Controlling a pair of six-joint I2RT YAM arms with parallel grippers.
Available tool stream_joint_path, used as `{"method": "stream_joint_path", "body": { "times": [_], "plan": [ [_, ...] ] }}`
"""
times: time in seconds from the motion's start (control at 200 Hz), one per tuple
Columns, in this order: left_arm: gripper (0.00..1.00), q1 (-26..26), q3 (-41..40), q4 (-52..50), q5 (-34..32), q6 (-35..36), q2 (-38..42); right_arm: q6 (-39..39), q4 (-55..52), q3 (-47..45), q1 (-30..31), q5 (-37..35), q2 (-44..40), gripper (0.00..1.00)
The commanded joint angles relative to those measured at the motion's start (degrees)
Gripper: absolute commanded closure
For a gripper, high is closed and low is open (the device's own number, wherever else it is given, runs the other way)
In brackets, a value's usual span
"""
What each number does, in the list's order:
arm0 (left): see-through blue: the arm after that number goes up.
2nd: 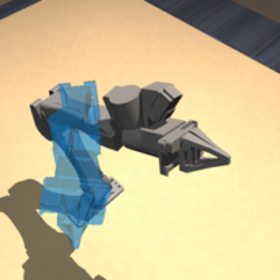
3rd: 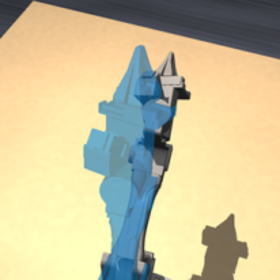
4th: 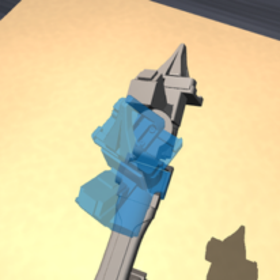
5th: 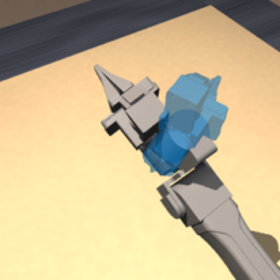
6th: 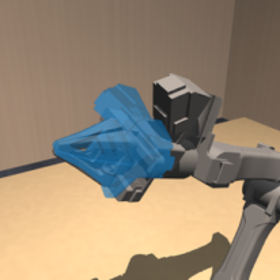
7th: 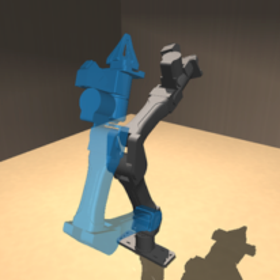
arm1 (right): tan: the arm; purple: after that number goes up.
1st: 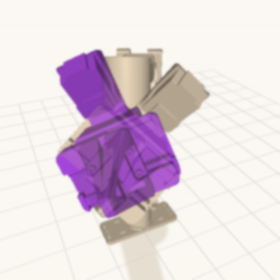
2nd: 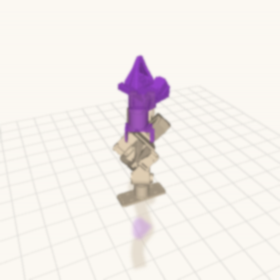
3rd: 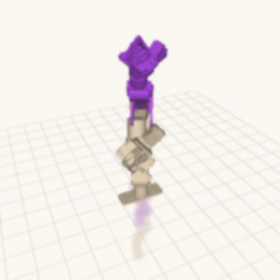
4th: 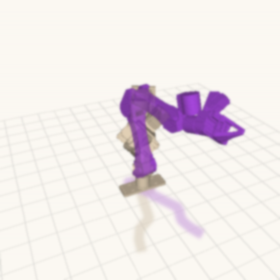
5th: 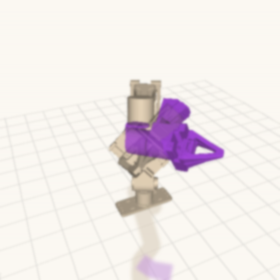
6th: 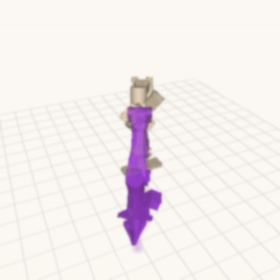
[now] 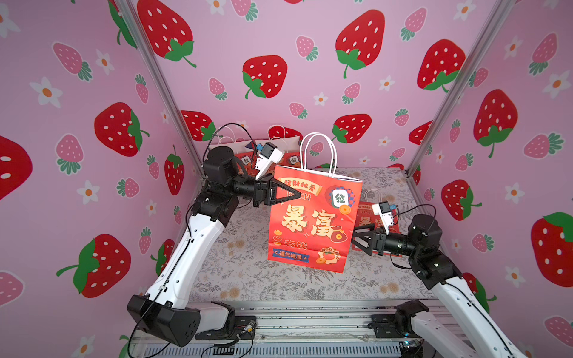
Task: Put away the paper bag
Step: Press the paper bag.
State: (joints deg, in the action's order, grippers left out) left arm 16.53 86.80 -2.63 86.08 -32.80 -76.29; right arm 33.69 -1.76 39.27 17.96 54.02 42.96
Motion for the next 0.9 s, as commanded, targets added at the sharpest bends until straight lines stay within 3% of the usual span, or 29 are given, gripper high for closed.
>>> {"method": "stream_joint_path", "body": {
  "times": [0.0,0.41,0.63,0.895],
  "plan": [
    [1.0,-0.36,2.95,-0.89,2.16,0.46,-1.06,0.78,5.93,-1.27,1.64,1.79,0.07,0.09],
    [1.0,1.0,4.06,1.29,-0.29,-1.9,-3.14,-4.5,8.26,2.6,15.04,-3.85,7.84,0.11],
    [1.0,1.13,1.69,7.68,-4.87,-7.38,-3.3,-4.72,8.52,3.2,16.41,-6.54,8.22,0.19],
    [1.0,2.42,-1.8,8.35,-7.33,-7.42,-3.52,-2.47,12.23,3.72,16.66,-9.54,8.68,0.32]
  ]
}}
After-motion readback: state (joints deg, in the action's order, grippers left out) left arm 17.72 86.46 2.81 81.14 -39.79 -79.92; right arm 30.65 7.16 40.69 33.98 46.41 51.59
